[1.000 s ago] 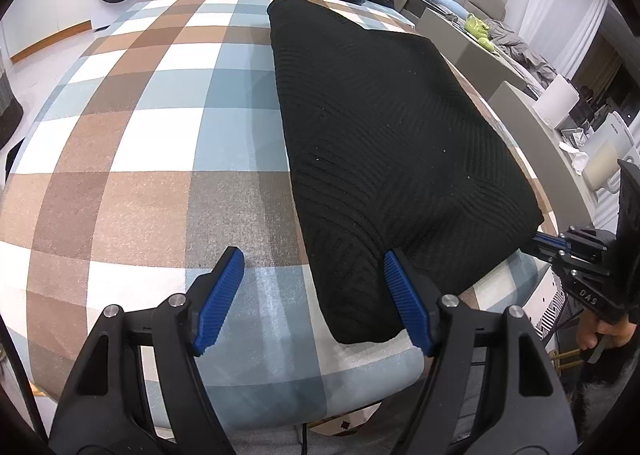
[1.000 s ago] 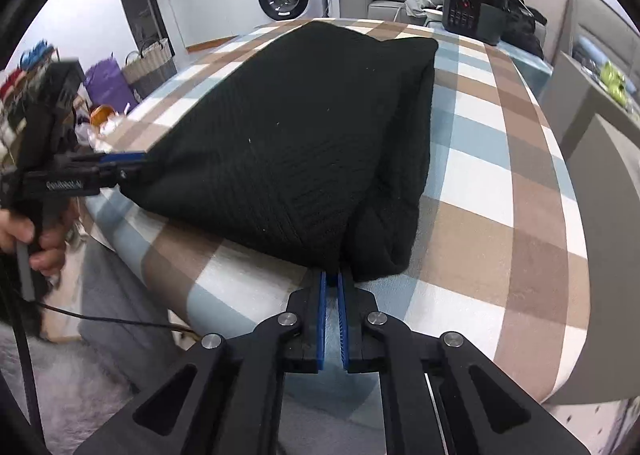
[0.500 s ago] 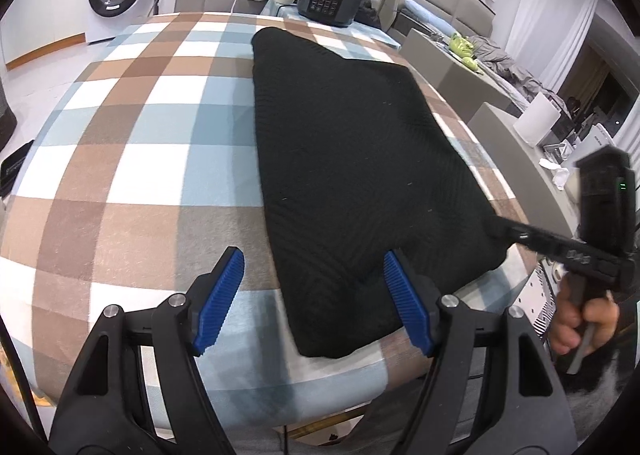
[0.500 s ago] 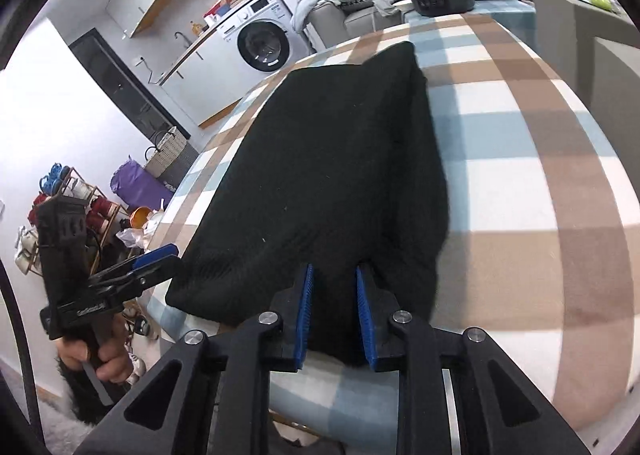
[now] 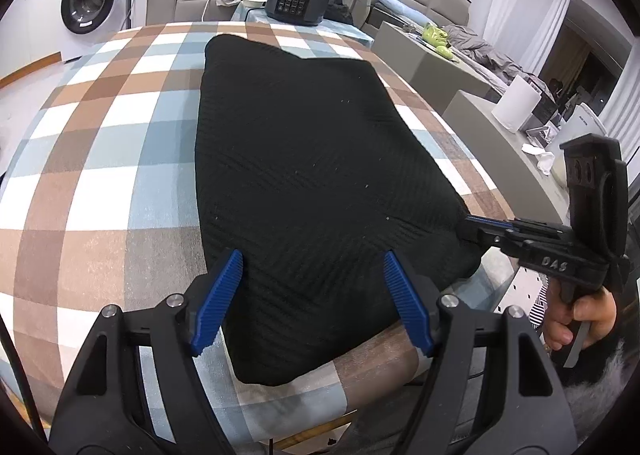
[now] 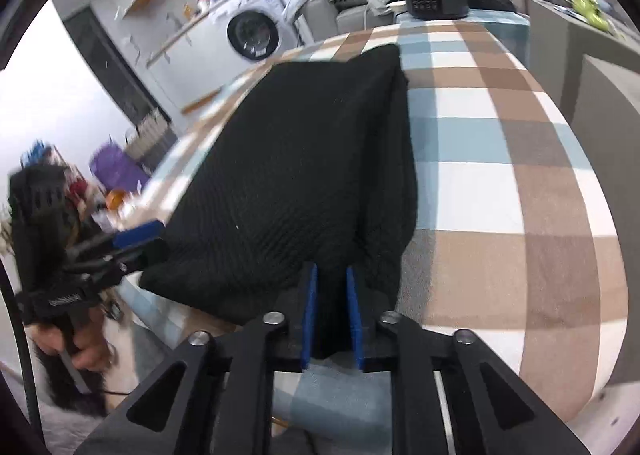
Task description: Fold small clothes
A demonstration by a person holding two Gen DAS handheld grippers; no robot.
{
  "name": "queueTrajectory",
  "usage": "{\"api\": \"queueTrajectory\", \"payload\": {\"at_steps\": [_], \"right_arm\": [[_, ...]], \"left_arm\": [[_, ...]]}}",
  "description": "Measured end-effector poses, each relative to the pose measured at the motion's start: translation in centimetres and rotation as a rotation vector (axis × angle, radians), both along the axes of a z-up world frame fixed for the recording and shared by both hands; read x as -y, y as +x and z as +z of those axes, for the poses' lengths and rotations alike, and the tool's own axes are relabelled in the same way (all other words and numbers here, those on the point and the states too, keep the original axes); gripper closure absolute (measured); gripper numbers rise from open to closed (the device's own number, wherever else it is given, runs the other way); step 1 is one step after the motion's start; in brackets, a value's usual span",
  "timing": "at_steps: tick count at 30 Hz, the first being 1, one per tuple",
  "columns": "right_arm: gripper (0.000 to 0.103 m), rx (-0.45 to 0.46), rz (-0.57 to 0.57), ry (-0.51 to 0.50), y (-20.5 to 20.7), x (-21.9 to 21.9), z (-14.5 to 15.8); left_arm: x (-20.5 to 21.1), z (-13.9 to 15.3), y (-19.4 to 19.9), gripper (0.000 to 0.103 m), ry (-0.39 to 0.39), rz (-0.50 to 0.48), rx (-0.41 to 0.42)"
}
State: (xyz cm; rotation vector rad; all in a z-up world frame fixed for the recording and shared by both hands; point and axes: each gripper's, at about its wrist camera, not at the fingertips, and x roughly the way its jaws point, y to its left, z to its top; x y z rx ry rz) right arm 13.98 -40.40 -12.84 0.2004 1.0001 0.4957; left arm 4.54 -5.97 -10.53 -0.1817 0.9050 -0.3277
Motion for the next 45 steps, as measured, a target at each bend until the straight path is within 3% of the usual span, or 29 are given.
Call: {"api": "queueTrajectory", "payload": {"at_steps": [5,11,16,20,21,25,27,30,33,39,41,44,45], "right_arm": [[0.076,-0.008,-0.097,0.086,-2.1,3.6,0.4],[0.076,-0.054,-0.157,0.159,-4.4,4.7,-0.9],[0.076,-0.057,-0.148,0.183,-5.2,4.3,-1.5],[0.076,-0.058,-0.109,0.207,-5.9,3.7,-1.9],[0.076,-0.062,-0.103,0.202,-6.0,3.5,-2.1],[0.076,-0.078,-0.109,0.223,-5.8,3.2,-3.0],[0.076,-0.077,-0.119,0.235,-6.0,3.3,-3.2],[0.076,-0.065,-0.122,0.23,-6.4,3.3,-3.0],[0.076,-0.026,-0.08,0.186,-6.6,2.3,-2.6],[0.076,0.034,-0.042,0.11,-6.0,0.3,-2.7],[0.079,0.055,-0.03,0.072,-5.8,-0.2,-2.6],[0.092,0.112,-0.006,0.015,-6.1,-0.7,-1.8],[0.094,0.163,-0.005,-0.008,-6.5,-0.8,-1.0]], "left_arm": [[-0.1,0.9,-0.2,0.033,-0.012,-0.008,0.018],[4.5,1.3,-0.2,0.033,-0.017,-0.149,0.021],[10.0,0.1,-0.4,0.033,0.034,-0.306,-0.002],[12.7,-0.6,-0.9,0.033,0.111,-0.368,0.008],[13.0,-0.7,-0.8,0.037,0.123,-0.364,0.009],[13.3,-0.9,0.1,0.066,0.145,-0.357,0.008],[13.3,-0.9,0.3,0.07,0.144,-0.364,0.004],[13.6,-0.8,0.2,0.07,0.161,-0.381,0.003],[13.9,-0.9,0.4,0.057,0.174,-0.4,-0.034],[13.1,-0.3,0.8,0.056,0.151,-0.383,-0.047],[12.5,-0.1,1.0,0.056,0.147,-0.361,-0.051],[11.6,-0.2,1.4,0.054,0.139,-0.333,-0.057],[11.3,-0.3,1.5,0.053,0.138,-0.322,-0.064]]}}
